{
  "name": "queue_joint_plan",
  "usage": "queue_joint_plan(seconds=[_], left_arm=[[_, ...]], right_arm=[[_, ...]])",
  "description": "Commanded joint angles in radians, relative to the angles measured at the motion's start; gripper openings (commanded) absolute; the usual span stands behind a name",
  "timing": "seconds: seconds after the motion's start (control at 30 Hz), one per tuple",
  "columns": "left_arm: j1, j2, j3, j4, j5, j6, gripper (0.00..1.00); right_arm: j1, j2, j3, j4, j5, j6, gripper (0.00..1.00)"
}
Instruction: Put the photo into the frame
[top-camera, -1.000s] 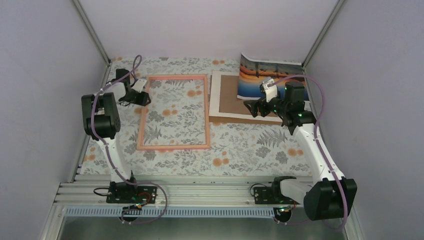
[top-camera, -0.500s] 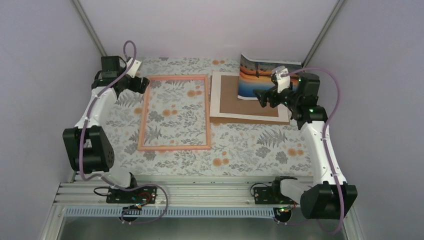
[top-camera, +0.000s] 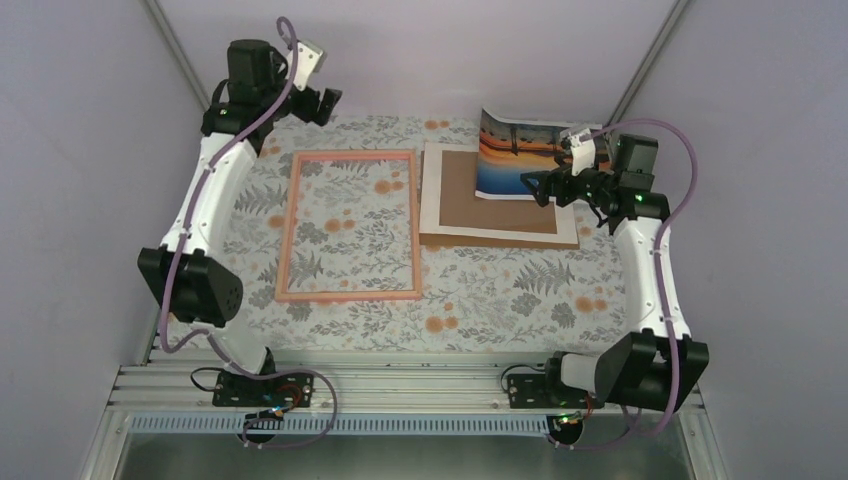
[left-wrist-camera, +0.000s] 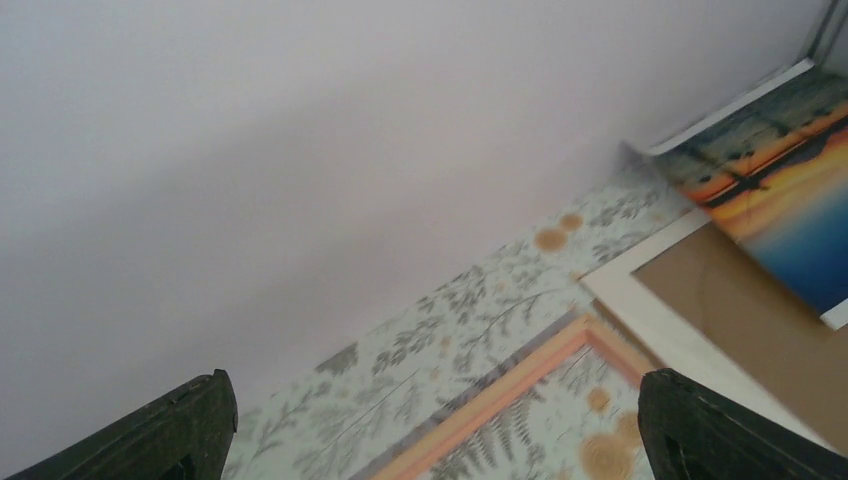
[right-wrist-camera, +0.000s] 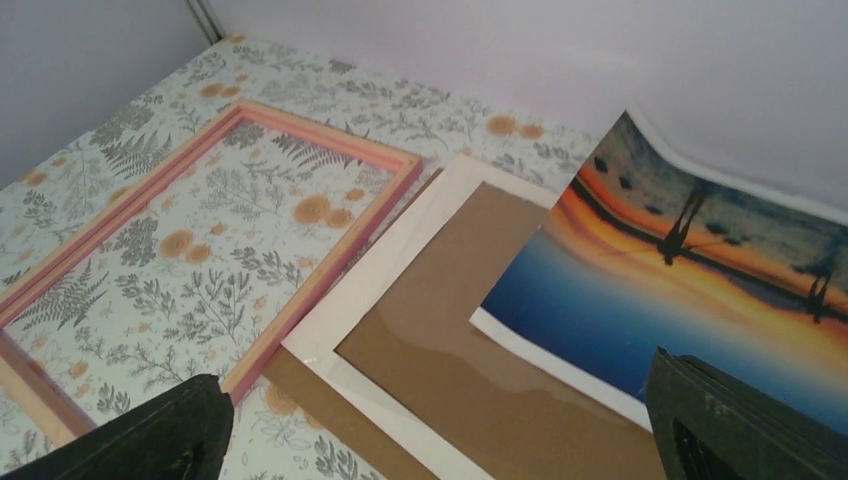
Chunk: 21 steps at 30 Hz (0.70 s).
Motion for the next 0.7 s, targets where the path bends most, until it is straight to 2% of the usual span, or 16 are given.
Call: queue_joint_plan(seconds=[0.0, 0.27, 0.43, 0.67], left_arm=[[-0.075, 0.118, 0.095, -0.108, 0.058, -0.102, 1.0], [-0.306, 0.146, -0.032, 0.08, 0.003, -0.301, 1.0], [-0.395, 0.212, -0.09, 0.181, 0.088, -0.474, 1.0], [-0.537, 0.334, -0.116, 0.282, 0.127, -0.606, 1.0]], right_arm=[[-0.032, 0.052, 0.014, -0.045, -0.081, -0.025, 1.0], [-0.047, 0.179, 0.005, -0.007, -0.105, 0.058, 1.0], [-0.047, 0.254, -0.011, 0.042, -0.106, 0.143, 1.0], [-0.039, 0.323, -0.062, 0.124, -0.118, 0.242, 1.0]])
